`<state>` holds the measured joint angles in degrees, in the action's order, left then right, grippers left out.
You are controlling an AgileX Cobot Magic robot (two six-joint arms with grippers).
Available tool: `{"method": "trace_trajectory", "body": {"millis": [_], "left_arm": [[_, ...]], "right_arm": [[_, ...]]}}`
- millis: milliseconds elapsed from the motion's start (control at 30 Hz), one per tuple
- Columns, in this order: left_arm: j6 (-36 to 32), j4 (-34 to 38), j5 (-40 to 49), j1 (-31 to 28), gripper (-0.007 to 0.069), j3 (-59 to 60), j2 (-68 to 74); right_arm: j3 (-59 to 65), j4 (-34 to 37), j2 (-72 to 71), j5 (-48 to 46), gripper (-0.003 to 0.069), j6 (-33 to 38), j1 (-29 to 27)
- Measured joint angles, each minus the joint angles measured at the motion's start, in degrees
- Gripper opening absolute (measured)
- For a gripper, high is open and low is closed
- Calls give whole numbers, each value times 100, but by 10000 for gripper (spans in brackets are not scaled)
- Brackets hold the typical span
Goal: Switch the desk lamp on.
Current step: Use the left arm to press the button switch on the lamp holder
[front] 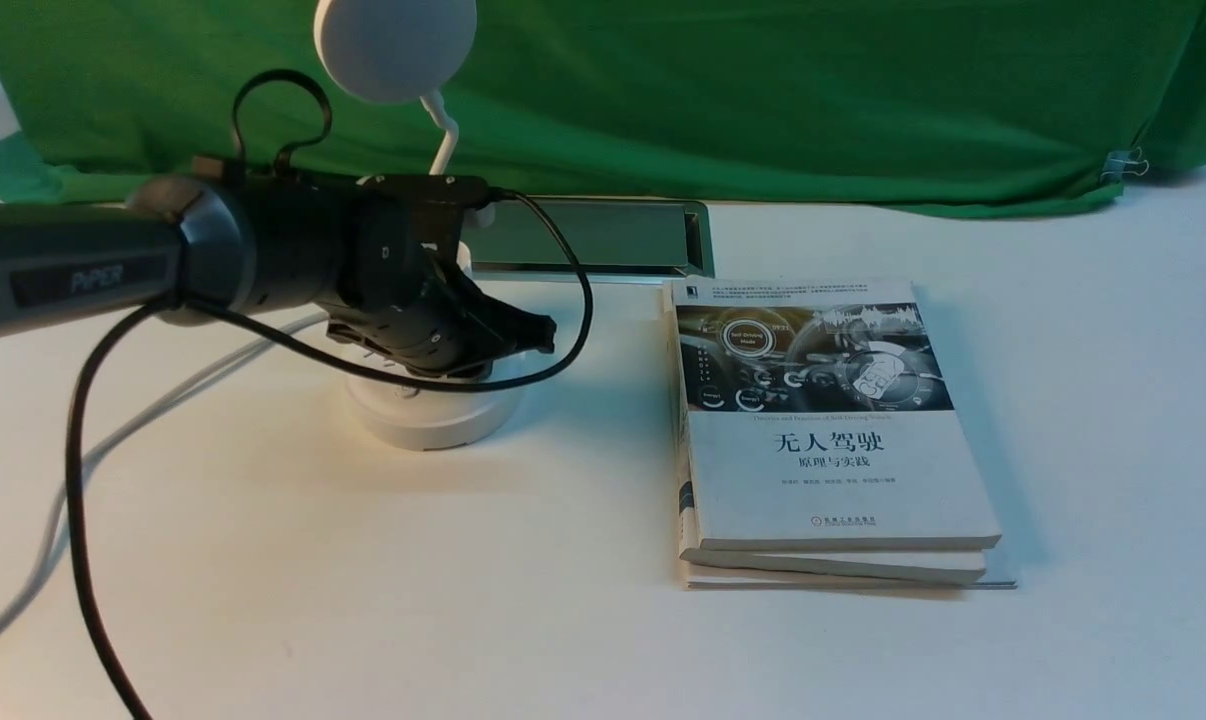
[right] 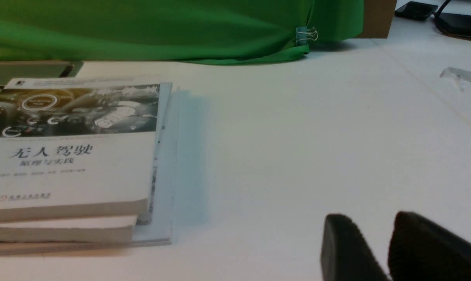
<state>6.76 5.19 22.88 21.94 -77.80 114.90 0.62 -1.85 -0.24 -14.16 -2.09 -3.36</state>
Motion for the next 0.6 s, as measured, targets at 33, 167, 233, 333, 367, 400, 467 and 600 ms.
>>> {"method": "trace_trajectory", "body": {"millis": [33,167,233,333,367,400,467,600], "left_arm": [[-41,7,32,0,21,-33,0],[-60,1,78,0,21,-46,-25],[-72,-11,150,0,21,-46,-76],[-78,-18,240,0,21,-46,-239],[-78,-18,254,0,21,-46,-254],[-78,-23,274,0,21,-46,-268],[-78,-45,325,0,21,-46,-267],[-78,-215,487,0,21,-46,-267]], "right_arm": [[0,0,0,0,241,0,0],[0,0,0,0,241,0,0],[0,0,0,0,241,0,0],[0,0,0,0,241,0,0],[0,0,0,0,241,0,0],[0,0,0,0,241,0,0],[0,0,0,0,241,0,0],[0,0,0,0,241,0,0]]}}
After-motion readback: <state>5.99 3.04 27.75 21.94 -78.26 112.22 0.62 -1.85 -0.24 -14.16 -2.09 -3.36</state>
